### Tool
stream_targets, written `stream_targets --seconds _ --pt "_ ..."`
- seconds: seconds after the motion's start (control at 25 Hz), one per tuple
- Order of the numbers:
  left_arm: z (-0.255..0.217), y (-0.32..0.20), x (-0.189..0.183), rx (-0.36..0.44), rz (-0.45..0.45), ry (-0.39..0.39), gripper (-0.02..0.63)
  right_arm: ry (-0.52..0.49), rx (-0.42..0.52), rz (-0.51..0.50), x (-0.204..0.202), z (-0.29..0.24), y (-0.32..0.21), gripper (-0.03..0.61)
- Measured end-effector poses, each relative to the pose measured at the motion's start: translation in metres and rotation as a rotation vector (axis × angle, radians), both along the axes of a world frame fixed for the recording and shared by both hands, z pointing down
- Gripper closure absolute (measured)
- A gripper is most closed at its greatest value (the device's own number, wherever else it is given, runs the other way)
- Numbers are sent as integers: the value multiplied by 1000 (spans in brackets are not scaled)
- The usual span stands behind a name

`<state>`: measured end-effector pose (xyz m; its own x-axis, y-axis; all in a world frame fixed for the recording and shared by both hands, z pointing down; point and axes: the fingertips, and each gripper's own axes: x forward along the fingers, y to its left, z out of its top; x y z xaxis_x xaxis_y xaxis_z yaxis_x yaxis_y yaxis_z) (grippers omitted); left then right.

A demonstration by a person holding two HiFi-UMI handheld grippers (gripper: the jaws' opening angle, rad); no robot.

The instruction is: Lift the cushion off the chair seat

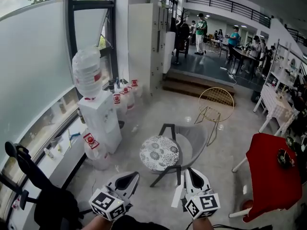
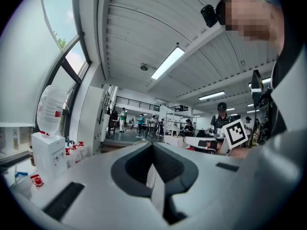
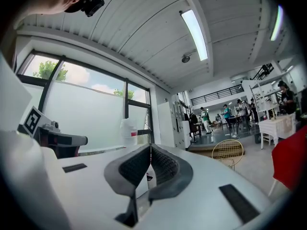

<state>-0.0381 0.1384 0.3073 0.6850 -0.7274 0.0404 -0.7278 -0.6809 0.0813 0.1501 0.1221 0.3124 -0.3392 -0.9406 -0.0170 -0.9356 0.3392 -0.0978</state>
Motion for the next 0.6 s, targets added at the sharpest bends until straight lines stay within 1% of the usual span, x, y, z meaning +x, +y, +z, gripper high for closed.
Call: stream_targets --seconds 0.12,0.24,0.36,0.44,0.6 --pt "2 -13 3 -10 -10 10 606 -13 -13 -4 4 5 -14 568" --pt "3 -29 4 -9 1 5 606 -3 -10 -9 2 3 -27 568" --pt "1 -47 3 -16 1 25 606 6 -12 6 3 1 -44 568" --pt "-2 -59 3 -5 12 25 606 4 -20 16 4 2 -56 568" --pt "-6 -85 -3 2 28 33 606 12 -11 5 -7 -4 -81 568"
